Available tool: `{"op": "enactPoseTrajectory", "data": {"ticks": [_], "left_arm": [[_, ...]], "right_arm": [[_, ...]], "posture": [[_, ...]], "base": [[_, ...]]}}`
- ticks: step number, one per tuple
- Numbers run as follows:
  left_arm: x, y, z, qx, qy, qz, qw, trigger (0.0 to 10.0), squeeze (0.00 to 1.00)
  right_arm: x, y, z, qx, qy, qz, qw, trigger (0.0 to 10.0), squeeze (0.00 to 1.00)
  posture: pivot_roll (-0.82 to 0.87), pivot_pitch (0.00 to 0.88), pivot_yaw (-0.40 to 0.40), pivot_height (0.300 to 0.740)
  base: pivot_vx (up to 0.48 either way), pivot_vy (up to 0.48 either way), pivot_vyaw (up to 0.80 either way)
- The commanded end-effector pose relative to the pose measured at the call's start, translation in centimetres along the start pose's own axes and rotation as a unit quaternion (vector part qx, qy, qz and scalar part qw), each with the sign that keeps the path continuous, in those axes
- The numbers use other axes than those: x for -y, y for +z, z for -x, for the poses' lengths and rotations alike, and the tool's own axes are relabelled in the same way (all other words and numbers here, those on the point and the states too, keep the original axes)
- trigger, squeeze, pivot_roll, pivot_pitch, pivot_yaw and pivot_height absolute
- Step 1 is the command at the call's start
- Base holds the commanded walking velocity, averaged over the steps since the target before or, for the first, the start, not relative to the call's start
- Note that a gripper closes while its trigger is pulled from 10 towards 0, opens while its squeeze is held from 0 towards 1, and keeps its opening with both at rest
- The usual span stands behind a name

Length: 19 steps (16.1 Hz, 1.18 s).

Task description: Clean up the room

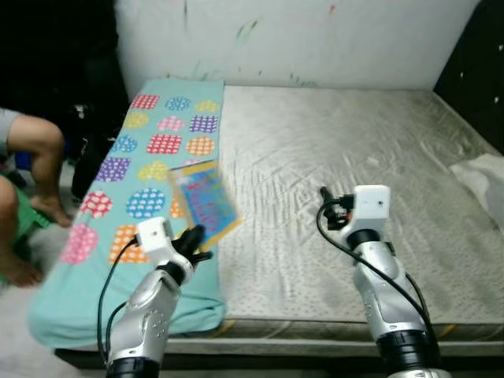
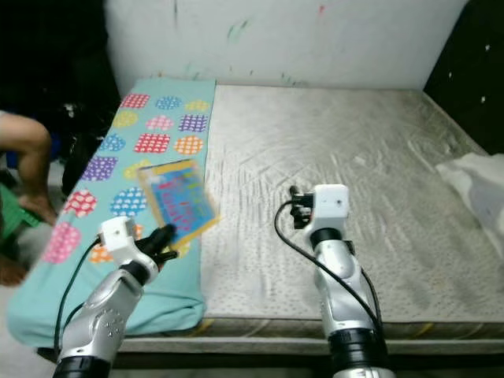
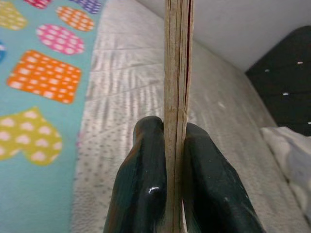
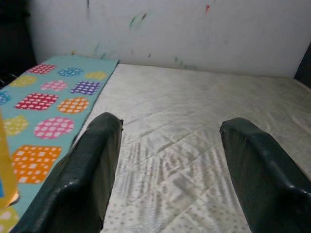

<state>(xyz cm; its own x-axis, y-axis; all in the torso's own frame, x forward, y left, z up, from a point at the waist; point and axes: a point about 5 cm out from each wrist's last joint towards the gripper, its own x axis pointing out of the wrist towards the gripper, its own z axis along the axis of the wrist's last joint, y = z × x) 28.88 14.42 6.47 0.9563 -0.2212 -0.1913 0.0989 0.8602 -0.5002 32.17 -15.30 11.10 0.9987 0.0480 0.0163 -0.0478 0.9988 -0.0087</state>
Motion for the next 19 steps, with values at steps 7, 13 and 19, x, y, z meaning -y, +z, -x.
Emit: {"op": "enactPoseTrajectory", "data": {"ticks": [7, 13, 19], "left_arm": [[0.0, 1.1, 0.0, 0.022, -0.001, -0.007, 1.0, 10.0, 0.0], [0.2, 1.4, -0.1, 0.033, -0.009, -0.007, 0.999, 10.0, 0.0], [0.1, 2.6, 0.2, 0.044, -0.037, -0.088, 0.994, 10.0, 0.0]], "right_arm": [[-0.4, 0.2, -0.1, 0.004, 0.007, 0.004, 1.0, 10.0, 0.0], [-0.4, 0.2, 0.0, 0.003, 0.007, 0.004, 1.0, 10.0, 0.0], [-0.1, 0.3, 0.0, 0.005, 0.003, 0.007, 1.0, 10.0, 0.0]], "posture": [[-0.12, 0.0, -0.008, 0.74], [-0.12, 0.0, -0.008, 0.74], [-0.12, 0.0, -0.01, 0.74]], "base": [[0.0, -0.452, 0.0], [0.0, -0.291, 0.0], [0.0, 0.0, 0.0]]}}
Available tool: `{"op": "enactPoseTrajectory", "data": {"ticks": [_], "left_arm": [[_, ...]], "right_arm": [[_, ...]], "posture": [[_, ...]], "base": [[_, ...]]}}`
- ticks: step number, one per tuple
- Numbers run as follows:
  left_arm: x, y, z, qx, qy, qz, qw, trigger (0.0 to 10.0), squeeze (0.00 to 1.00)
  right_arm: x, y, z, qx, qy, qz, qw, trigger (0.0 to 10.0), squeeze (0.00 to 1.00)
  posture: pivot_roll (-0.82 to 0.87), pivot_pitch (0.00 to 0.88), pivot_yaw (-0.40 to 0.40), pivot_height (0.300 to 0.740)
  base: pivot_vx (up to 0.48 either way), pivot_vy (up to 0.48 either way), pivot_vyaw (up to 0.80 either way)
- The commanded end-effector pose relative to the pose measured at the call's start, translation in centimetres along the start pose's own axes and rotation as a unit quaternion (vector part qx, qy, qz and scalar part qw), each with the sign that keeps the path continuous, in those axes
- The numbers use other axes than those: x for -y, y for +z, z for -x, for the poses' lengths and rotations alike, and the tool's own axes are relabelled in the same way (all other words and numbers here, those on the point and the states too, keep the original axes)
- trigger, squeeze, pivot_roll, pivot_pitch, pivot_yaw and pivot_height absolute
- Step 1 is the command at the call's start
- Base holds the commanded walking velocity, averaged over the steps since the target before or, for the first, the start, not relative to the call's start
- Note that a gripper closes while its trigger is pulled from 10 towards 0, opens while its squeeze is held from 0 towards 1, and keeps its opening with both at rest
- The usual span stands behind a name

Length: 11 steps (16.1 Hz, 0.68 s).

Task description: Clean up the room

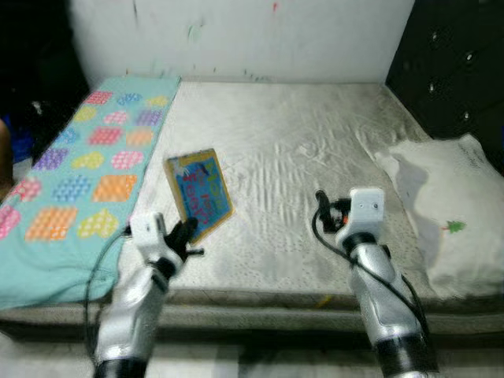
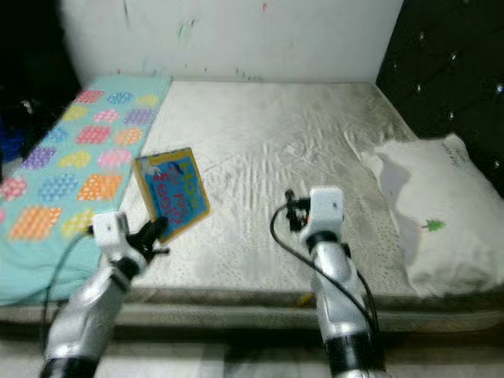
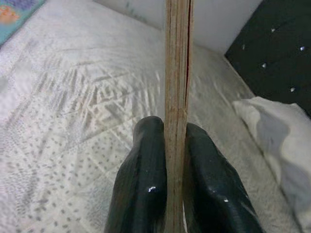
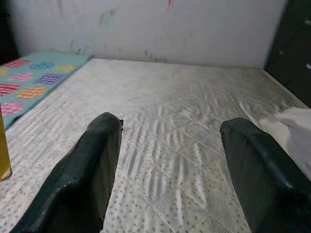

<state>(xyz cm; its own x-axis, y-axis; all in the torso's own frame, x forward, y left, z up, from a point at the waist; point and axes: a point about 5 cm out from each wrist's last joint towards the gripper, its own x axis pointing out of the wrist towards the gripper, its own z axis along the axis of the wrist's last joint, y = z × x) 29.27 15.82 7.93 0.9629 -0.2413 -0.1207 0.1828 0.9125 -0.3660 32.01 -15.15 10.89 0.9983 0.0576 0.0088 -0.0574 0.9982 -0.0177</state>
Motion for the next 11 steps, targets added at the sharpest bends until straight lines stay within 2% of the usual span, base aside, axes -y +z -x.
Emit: {"op": "enactPoseTrajectory", "data": {"ticks": [1, 3, 5, 6, 11], "left_arm": [[0.3, 0.9, 0.0, 0.022, -0.011, -0.032, 0.999, 10.0, 0.0], [-0.1, 1.1, 0.0, 0.022, -0.014, -0.042, 0.999, 10.0, 0.0], [-1.1, 1.3, 0.2, 0.039, 0.02, -0.014, 0.999, 10.0, 0.0], [-1.0, 1.4, 0.2, 0.044, 0.016, -0.009, 0.999, 10.0, 0.0], [-0.2, 1.0, 0.2, 0.041, 0.001, -0.006, 0.999, 10.0, 0.0]], "right_arm": [[0.1, 0.5, -0.1, 0.009, -0.003, 0.003, 1.0, 10.0, 0.0], [0.1, 0.4, -0.1, 0.008, -0.003, 0.003, 1.0, 10.0, 0.0], [0.0, 0.4, -0.1, 0.009, -0.001, 0.003, 1.0, 10.0, 0.0], [0.0, 0.4, -0.1, 0.009, 0.0, 0.003, 1.0, 10.0, 0.0], [0.1, 0.5, -0.1, 0.011, -0.002, 0.002, 1.0, 10.0, 0.0]], "posture": [[-0.12, 0.0, -0.01, 0.74], [-0.12, 0.0, -0.01, 0.74], [-0.12, 0.0, -0.011, 0.74], [-0.12, 0.0, -0.011, 0.74], [-0.13, 0.0, -0.008, 0.74]], "base": [[0.0, 0.0, 0.0], [0.0, 0.0, 0.0], [0.0, 0.0, 0.0], [0.0, 0.0, 0.0], [0.295, 0.0, 0.0]]}}
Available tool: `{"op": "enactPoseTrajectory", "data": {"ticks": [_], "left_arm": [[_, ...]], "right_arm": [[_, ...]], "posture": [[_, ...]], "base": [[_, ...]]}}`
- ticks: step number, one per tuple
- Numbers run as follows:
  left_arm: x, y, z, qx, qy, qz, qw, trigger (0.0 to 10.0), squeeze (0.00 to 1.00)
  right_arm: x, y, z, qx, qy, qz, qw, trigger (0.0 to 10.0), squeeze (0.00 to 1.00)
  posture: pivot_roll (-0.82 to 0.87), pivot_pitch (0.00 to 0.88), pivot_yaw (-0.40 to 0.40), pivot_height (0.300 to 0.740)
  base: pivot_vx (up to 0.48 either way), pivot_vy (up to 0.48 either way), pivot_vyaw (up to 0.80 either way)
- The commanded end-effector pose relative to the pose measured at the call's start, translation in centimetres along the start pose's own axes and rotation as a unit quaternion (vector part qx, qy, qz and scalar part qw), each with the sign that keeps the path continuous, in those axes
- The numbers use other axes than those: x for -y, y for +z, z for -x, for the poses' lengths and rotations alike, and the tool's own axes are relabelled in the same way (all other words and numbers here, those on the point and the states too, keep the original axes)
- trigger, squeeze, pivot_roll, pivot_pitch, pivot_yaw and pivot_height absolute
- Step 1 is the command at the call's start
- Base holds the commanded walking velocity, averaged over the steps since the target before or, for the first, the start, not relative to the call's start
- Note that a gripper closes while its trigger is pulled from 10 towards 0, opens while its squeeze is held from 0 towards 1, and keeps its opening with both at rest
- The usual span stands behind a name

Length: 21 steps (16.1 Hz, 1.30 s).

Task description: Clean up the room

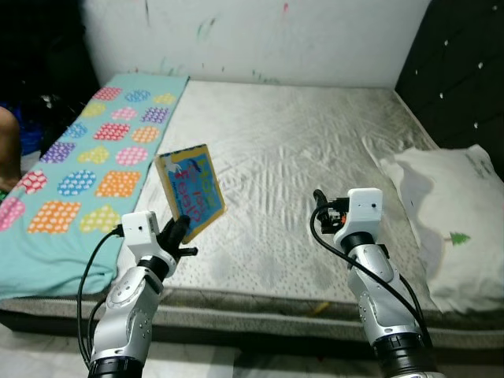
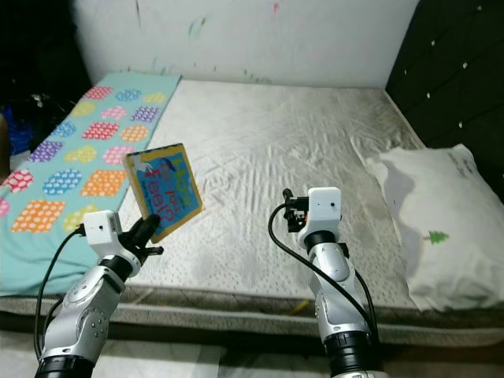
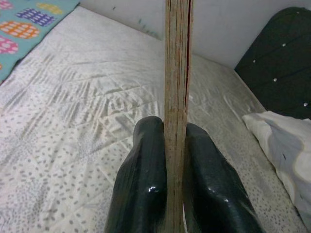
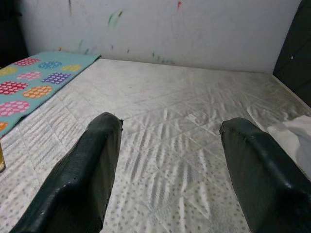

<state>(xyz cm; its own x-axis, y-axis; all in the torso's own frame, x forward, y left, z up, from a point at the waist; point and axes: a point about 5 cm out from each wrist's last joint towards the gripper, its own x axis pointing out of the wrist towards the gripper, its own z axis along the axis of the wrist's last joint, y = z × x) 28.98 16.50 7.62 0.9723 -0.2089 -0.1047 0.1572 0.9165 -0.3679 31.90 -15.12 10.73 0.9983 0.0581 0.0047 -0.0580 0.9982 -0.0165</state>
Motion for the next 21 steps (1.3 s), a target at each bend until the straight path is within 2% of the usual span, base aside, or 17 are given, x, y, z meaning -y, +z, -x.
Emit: {"op": "enactPoseTrajectory", "data": {"ticks": [1, 9, 16, 21], "left_arm": [[0.5, 1.1, -0.2, 0.027, -0.013, -0.008, 1.0, 10.0, 0.0], [0.9, 0.8, -0.4, 0.021, -0.018, -0.001, 1.0, 10.0, 0.0], [0.9, 0.6, -0.5, 0.014, -0.007, 0.008, 1.0, 10.0, 0.0], [0.9, 0.4, -0.4, 0.012, -0.004, 0.015, 1.0, 10.0, 0.0]], "right_arm": [[0.1, 0.6, -0.2, 0.012, -0.003, 0.001, 1.0, 10.0, 0.0], [0.4, 0.7, -0.2, 0.012, -0.009, -0.006, 1.0, 10.0, 0.0], [1.2, 0.5, -0.2, 0.009, -0.023, -0.001, 1.0, 10.0, 0.0], [1.1, 0.7, -0.4, 0.011, -0.021, -0.004, 1.0, 10.0, 0.0]], "posture": [[-0.13, 0.0, -0.008, 0.74], [-0.13, 0.0, -0.008, 0.74], [-0.13, 0.0, -0.009, 0.74], [-0.12, 0.0, -0.011, 0.74]], "base": [[0.304, 0.0, 0.0], [0.307, 0.0, 0.0], [0.0, 0.0, 0.0], [0.0, -0.061, -0.64]]}}
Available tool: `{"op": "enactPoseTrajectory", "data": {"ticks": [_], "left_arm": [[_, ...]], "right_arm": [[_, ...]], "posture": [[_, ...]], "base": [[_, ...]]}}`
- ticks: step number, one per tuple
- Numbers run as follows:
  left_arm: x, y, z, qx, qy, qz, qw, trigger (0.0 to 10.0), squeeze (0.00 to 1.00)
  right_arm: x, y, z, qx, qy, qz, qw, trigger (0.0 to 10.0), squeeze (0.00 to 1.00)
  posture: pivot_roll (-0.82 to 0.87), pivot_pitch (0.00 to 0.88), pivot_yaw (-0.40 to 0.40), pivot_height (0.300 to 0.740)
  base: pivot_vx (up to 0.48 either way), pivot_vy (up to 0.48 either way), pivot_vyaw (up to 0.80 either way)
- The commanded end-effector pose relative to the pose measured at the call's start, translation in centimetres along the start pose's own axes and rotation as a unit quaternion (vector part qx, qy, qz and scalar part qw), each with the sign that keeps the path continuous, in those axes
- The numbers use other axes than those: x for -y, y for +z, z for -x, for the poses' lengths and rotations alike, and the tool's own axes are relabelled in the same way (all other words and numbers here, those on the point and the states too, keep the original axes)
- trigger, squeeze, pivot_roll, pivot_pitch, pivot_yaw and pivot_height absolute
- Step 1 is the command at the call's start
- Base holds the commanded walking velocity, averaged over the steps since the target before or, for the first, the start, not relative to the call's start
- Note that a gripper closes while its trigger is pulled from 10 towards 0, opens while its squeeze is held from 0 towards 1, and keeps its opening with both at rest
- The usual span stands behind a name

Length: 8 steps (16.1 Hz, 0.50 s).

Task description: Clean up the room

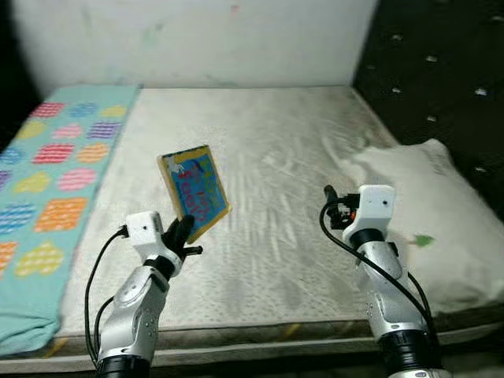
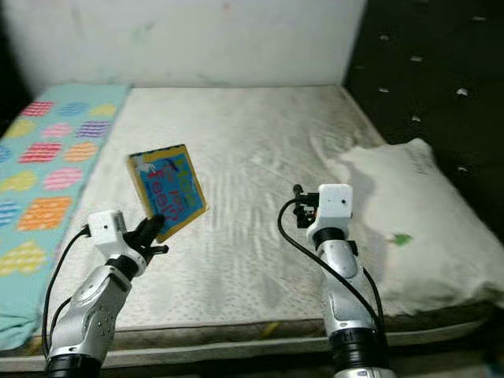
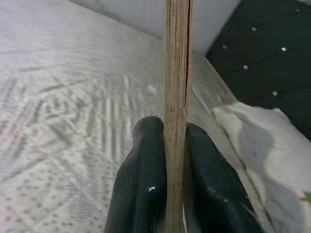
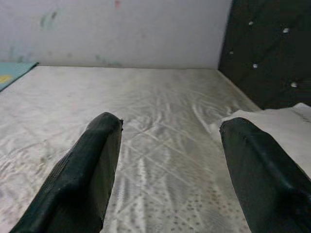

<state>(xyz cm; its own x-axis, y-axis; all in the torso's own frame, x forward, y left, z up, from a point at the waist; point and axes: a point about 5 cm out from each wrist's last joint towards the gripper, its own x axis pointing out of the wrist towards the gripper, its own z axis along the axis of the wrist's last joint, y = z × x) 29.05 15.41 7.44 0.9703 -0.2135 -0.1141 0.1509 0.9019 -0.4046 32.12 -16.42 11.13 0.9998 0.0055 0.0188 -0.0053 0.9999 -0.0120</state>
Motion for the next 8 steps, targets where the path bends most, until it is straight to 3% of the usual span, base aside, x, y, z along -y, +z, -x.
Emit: {"op": "enactPoseTrajectory", "data": {"ticks": [1, 8], "left_arm": [[0.01, 0.85, -0.07, 0.017, -0.003, -0.003, 1.0, 10.0, 0.0], [0.05, 0.73, -0.07, 0.013, -0.006, -0.001, 1.0, 10.0, 0.0]], "right_arm": [[-0.3, 0.26, -0.18, 0.005, 0.007, -0.001, 1.0, 10.0, 0.0], [-0.33, 0.27, -0.16, 0.005, 0.009, 0.001, 1.0, 10.0, 0.0]], "posture": [[-0.12, 0.0, -0.011, 0.74], [-0.13, 0.0, -0.011, 0.74]], "base": [[0.0, -0.311, 0.0], [0.0, -0.367, 0.0]]}}
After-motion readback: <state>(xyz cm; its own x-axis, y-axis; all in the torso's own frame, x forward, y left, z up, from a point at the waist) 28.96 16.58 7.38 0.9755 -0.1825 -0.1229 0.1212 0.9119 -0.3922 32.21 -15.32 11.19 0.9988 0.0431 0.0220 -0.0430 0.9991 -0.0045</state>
